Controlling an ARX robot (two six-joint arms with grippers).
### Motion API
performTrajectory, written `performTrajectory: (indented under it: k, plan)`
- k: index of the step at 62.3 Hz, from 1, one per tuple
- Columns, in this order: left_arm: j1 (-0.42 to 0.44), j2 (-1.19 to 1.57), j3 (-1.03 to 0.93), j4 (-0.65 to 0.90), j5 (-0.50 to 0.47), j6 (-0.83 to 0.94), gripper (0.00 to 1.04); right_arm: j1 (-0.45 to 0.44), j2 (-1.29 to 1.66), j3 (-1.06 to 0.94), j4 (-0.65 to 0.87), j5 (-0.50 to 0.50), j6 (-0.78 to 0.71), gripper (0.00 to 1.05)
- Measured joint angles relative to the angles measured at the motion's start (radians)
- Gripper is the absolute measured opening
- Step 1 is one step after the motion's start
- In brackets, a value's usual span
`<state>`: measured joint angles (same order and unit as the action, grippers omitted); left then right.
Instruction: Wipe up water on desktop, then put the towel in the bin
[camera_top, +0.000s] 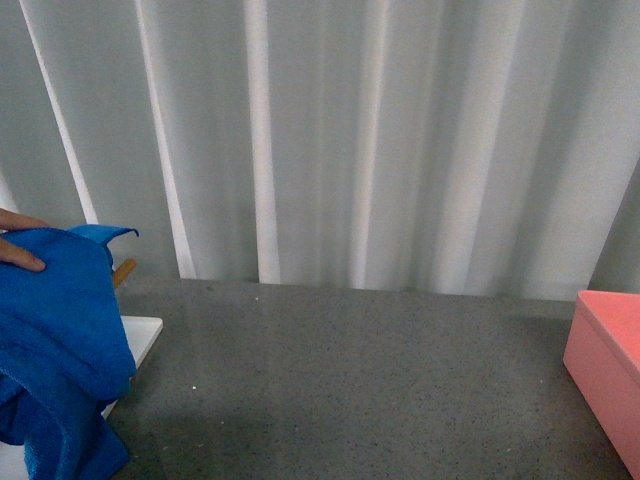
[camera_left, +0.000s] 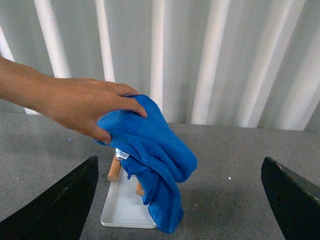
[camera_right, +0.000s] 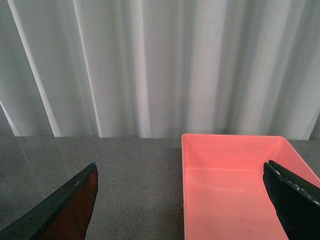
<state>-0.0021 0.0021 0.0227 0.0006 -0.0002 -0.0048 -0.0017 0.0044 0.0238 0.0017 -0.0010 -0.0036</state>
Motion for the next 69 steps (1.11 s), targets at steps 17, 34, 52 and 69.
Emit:
performTrajectory:
  k: [17, 34, 52, 69]
  plan:
    - [0.000, 0.000, 0.000, 0.000, 0.000, 0.000, 0.98, 0.000, 0.000, 0.000, 0.000, 0.000, 0.000, 0.98]
    - [0.000, 0.000, 0.000, 0.000, 0.000, 0.000, 0.98, 0.000, 0.000, 0.000, 0.000, 0.000, 0.000, 0.98]
    - [0.000, 0.000, 0.000, 0.000, 0.000, 0.000, 0.98, 0.000, 0.000, 0.000, 0.000, 0.000, 0.000, 0.98]
    - [0.000, 0.000, 0.000, 0.000, 0.000, 0.000, 0.98, 0.000, 0.000, 0.000, 0.000, 0.000, 0.000, 0.98]
